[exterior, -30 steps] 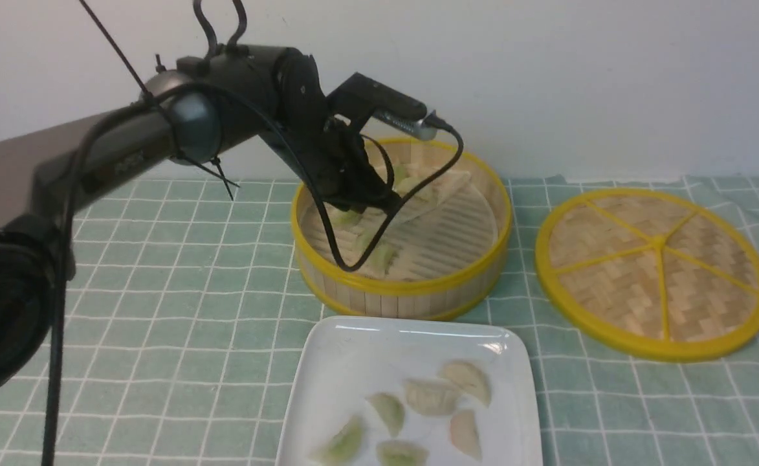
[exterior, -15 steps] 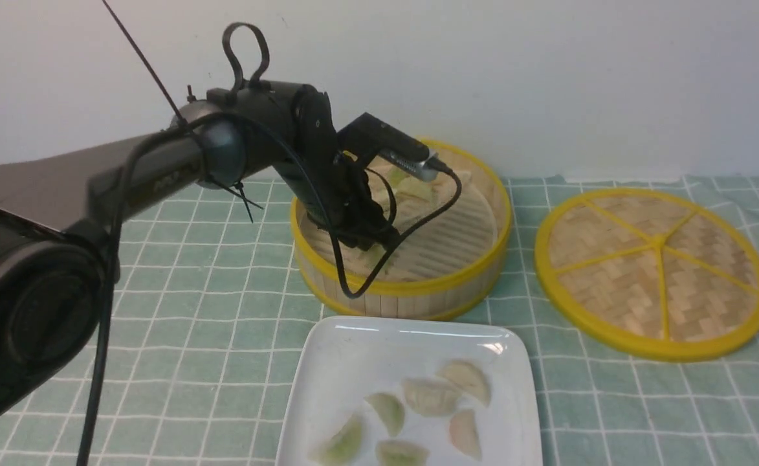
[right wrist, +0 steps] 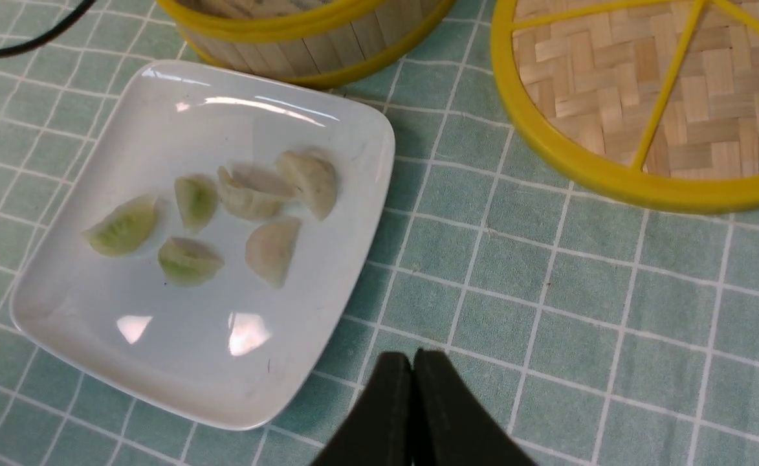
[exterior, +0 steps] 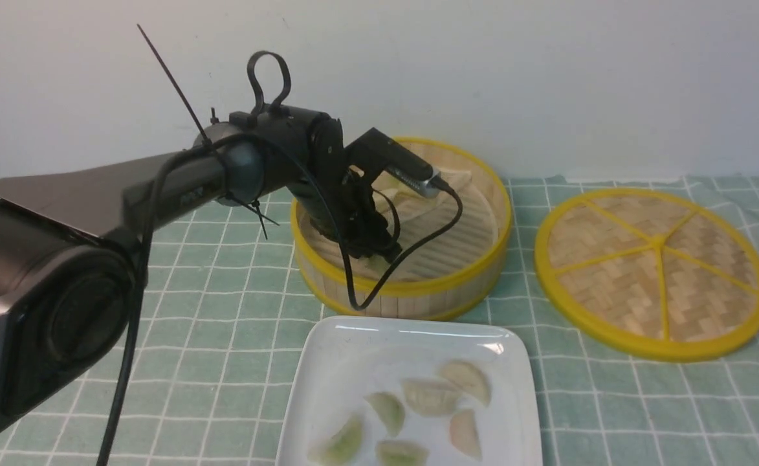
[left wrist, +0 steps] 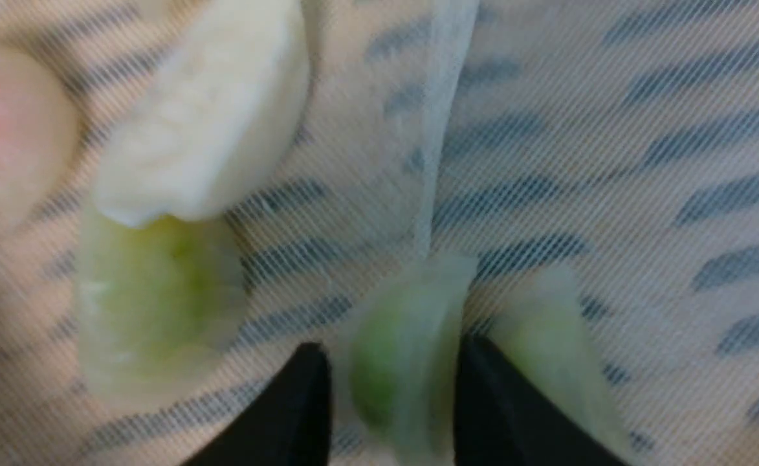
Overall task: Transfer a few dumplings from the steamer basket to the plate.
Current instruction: Use the left arm to grab a dumpling from the steamer, then use the left arm to put the dumpling into the plate
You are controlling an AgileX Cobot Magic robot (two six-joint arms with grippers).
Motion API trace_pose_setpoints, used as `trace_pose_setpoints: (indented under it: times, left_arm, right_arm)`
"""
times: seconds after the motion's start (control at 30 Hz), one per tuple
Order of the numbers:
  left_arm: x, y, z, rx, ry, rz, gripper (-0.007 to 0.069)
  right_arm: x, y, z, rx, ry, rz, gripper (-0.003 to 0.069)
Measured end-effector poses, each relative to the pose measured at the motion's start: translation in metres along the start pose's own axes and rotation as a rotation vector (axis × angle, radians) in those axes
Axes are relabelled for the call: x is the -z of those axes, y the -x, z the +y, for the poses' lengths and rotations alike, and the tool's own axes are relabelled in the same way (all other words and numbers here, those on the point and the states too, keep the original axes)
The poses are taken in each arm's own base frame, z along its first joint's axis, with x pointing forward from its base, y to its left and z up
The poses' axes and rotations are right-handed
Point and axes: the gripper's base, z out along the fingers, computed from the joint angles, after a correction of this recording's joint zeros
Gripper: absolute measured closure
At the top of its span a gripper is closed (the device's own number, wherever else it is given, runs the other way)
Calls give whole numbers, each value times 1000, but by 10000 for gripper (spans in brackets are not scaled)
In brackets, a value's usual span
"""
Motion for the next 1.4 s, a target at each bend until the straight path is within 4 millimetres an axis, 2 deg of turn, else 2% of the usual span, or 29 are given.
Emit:
trace_pose_setpoints:
  times: [0.07,0.2,0.33,0.47,0.5,0.53,0.57,0.6,0.63,0.67,0.83,0.93,1.03,1.07,1.13,1.4]
  left_arm:
    - [0,-1,0,-1,-2,11,466]
    - [0,-2,-1,16,-7,25,466]
    - [10,-1,-1,25,-15,71,466]
    - [40,4,-1,32,-27,108,466]
    - [57,7,-1,34,-29,108,466]
    - [84,12,-2,41,-35,93,466]
    - [87,12,-3,42,-36,91,466]
    - [101,14,-4,47,-46,86,466]
    - [117,14,-6,55,-62,83,466]
    - [143,14,-12,70,-106,88,466]
    - [170,13,-27,82,-208,89,466]
    - [162,6,-42,60,-248,131,466]
    - [139,-11,-67,13,-284,240,466]
    - [135,-14,-70,6,-285,255,466]
    - [115,-24,-84,-32,-296,331,466]
    - [56,-36,-89,-48,-259,407,458]
  right_arm:
    - [0,0,0,0,0,0,672]
    - [0,0,0,0,0,1,672]
    - [0,-1,0,0,1,8,672]
    - [0,-1,0,0,2,16,672]
    - [0,-2,0,0,2,17,672]
    - [0,-2,0,0,3,18,672]
    - [0,-2,0,0,3,19,672]
    - [0,-2,0,0,3,19,672]
    - [0,-2,0,0,3,19,672]
    - [0,-2,0,0,3,19,672]
    - [0,-2,0,0,3,19,672]
    - [0,-2,0,1,2,19,672]
    - [0,-2,0,4,-1,19,672]
    - [0,-2,0,6,-2,19,672]
    - [0,-2,0,13,-5,20,672]
    - [0,-1,-1,21,-7,13,672]
